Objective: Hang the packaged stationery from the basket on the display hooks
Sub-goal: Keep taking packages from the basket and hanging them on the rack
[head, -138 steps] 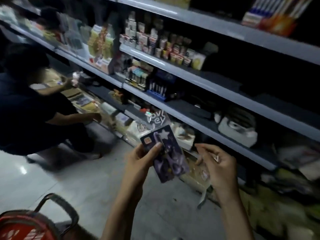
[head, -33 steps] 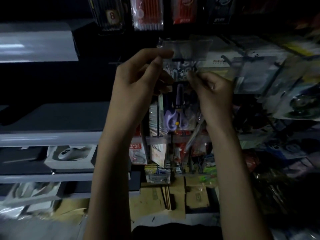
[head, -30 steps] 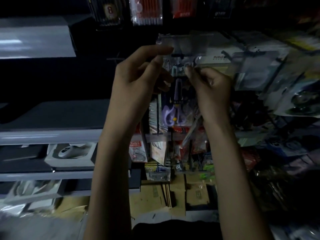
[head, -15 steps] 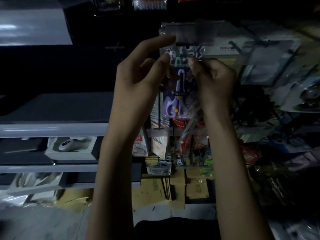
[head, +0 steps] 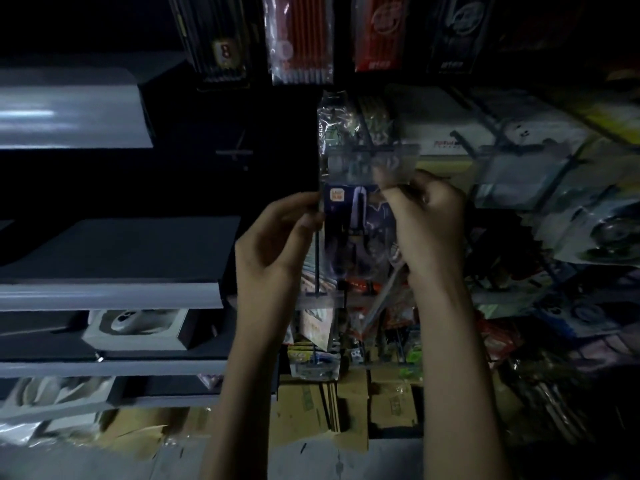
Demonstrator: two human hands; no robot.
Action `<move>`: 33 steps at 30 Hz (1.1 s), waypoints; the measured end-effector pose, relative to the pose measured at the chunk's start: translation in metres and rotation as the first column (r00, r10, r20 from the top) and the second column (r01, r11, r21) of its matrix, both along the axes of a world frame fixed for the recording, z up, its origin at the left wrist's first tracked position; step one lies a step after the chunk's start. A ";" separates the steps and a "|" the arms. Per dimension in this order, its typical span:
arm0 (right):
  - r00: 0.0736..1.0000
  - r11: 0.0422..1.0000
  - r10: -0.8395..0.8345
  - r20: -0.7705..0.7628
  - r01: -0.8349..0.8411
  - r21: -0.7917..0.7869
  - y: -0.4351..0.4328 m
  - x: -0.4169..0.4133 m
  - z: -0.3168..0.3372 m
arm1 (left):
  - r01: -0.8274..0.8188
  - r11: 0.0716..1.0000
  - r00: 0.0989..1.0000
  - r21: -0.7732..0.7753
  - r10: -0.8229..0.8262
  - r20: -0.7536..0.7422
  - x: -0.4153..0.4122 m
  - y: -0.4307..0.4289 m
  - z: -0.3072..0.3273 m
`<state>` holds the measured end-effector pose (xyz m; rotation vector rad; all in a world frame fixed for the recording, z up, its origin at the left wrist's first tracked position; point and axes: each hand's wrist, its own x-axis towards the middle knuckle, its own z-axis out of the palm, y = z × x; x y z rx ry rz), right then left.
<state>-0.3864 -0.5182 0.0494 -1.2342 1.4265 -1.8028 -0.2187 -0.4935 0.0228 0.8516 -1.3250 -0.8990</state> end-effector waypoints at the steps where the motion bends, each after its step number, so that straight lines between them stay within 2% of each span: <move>1: 1.000 1.000 0.013 0.017 -0.013 0.013 0.001 -0.001 0.000 | -0.047 0.999 0.999 0.008 0.047 0.016 -0.001 -0.002 -0.007; 4: 0.998 0.996 0.044 0.053 -0.047 0.070 0.001 -0.005 -0.003 | -0.134 0.990 0.989 0.051 0.131 0.063 -0.002 -0.006 -0.025; 8: 0.992 0.991 0.039 0.118 -0.053 0.122 0.002 -0.007 0.000 | -0.054 0.991 0.998 0.123 0.050 0.034 -0.007 -0.006 -0.034; 11: 0.988 0.989 0.030 0.152 -0.052 0.142 0.005 -0.004 0.001 | -0.070 0.990 0.997 0.124 0.064 0.051 -0.008 -0.008 -0.038; 16: 0.987 0.983 0.043 0.158 -0.070 0.168 0.014 -0.008 -0.003 | -0.060 0.985 0.994 0.163 0.074 -0.082 -0.010 -0.006 -0.036; 19: 1.000 0.989 0.009 0.024 -0.012 0.146 0.020 -0.009 -0.011 | -0.061 0.988 0.995 0.143 0.072 -0.072 -0.010 -0.004 -0.036; 25: 0.959 0.955 -0.087 -0.269 0.157 0.252 0.036 -0.002 -0.042 | -0.115 0.988 0.990 0.105 0.123 -0.067 -0.013 -0.001 -0.038; 33: 0.886 0.932 -0.188 -0.424 0.297 0.208 0.045 0.009 -0.051 | -0.104 0.990 0.994 0.099 0.106 -0.015 -0.021 0.004 -0.048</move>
